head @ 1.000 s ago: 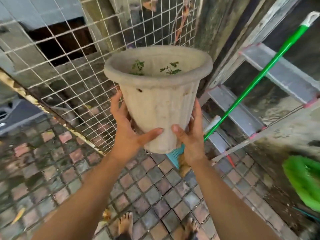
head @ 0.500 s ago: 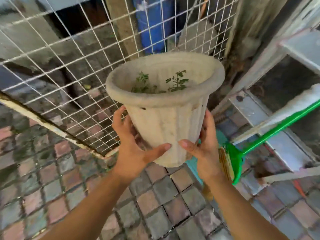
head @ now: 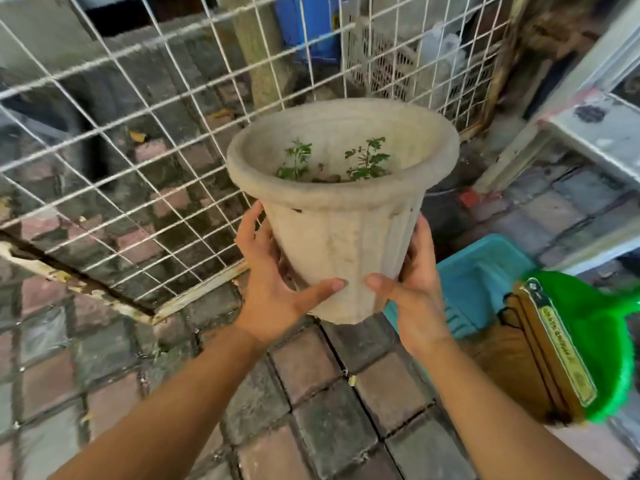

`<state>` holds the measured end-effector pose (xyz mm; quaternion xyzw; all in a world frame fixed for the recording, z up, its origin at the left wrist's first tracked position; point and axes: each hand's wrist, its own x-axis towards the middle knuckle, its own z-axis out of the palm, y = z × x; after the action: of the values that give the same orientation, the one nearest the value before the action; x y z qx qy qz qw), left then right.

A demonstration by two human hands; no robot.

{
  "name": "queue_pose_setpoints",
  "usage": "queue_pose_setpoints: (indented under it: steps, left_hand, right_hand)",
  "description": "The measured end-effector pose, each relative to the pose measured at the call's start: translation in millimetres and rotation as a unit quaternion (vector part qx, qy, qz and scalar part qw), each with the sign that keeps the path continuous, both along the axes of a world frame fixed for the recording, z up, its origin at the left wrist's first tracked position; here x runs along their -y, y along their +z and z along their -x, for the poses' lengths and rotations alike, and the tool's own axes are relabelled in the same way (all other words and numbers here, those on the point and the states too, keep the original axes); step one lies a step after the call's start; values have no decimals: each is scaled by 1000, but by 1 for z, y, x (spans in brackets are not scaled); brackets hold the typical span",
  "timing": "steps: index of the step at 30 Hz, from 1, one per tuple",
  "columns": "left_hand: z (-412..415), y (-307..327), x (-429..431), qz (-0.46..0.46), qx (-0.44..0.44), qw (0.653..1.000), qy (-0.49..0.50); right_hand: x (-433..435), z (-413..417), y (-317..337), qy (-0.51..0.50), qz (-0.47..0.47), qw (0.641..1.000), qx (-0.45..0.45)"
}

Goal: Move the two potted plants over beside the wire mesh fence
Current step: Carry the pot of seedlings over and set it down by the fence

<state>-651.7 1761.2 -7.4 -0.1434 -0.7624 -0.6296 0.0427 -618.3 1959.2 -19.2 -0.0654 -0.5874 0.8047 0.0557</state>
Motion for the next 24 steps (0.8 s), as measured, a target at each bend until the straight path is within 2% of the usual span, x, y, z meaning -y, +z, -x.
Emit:
queue_pose_setpoints:
  steps: [5, 9, 16, 24]
  left_hand:
    - [20, -42, 8, 11, 17, 1000, -14]
    - [38, -50, 11, -3, -1, 1000, -17]
    - [57, -87, -2, 43, -11, 999, -8]
    - [63, -99, -17, 116, -24, 993, -11]
  right_hand:
    - [5, 14, -40, -2, -6, 1000, 12]
    - [8, 29, -55, -5, -7, 1000, 1]
    - [-7, 50, -73, -15, -53, 997, -47]
    - [-17, 45, -79, -35, -101, 993, -41]
